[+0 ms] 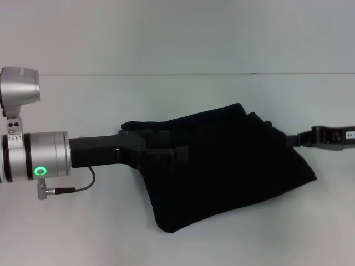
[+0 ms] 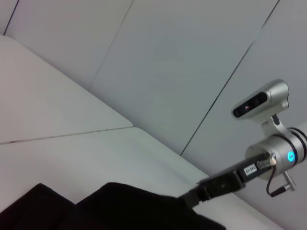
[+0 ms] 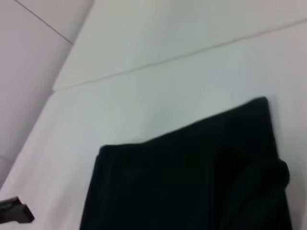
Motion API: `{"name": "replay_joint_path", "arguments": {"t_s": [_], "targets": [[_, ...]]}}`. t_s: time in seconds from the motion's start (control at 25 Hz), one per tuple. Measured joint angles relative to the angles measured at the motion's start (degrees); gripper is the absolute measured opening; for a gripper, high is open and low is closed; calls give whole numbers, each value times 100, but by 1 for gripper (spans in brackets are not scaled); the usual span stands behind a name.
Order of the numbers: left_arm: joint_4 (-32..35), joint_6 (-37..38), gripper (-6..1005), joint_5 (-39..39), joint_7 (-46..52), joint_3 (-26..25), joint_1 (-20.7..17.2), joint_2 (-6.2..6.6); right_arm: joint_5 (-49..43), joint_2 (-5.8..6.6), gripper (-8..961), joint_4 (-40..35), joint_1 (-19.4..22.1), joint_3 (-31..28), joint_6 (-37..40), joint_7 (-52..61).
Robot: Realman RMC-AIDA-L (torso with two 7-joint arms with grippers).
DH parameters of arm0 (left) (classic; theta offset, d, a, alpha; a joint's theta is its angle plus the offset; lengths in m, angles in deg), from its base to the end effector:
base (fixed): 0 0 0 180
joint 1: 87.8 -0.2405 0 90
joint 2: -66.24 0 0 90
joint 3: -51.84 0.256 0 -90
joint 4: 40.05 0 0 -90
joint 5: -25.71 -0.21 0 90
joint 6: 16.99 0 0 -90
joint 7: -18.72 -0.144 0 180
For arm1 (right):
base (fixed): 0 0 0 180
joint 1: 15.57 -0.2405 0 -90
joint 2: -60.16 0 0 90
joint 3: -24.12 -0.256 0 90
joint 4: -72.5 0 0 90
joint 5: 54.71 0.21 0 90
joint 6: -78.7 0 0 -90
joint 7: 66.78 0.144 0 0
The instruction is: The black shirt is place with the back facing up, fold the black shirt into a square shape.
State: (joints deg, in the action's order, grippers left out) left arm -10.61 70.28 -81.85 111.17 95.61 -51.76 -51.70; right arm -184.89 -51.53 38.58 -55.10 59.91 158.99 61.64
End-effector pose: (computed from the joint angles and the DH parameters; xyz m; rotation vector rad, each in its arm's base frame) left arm -0.2296 0.3484 -0.0178 -2.7263 -0.9647 -0.8823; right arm 0.2776 0.3847 0.0375 -2.3280 1.6356 0.4451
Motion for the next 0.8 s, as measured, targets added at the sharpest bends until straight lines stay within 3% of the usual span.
{"name": "replay_joint_path", "arguments": {"t_s": [0.8], "targets": [[0,0,865,8,-25,-104,-26,18,46,125,1,-134,-825,34,-47,62]]}}
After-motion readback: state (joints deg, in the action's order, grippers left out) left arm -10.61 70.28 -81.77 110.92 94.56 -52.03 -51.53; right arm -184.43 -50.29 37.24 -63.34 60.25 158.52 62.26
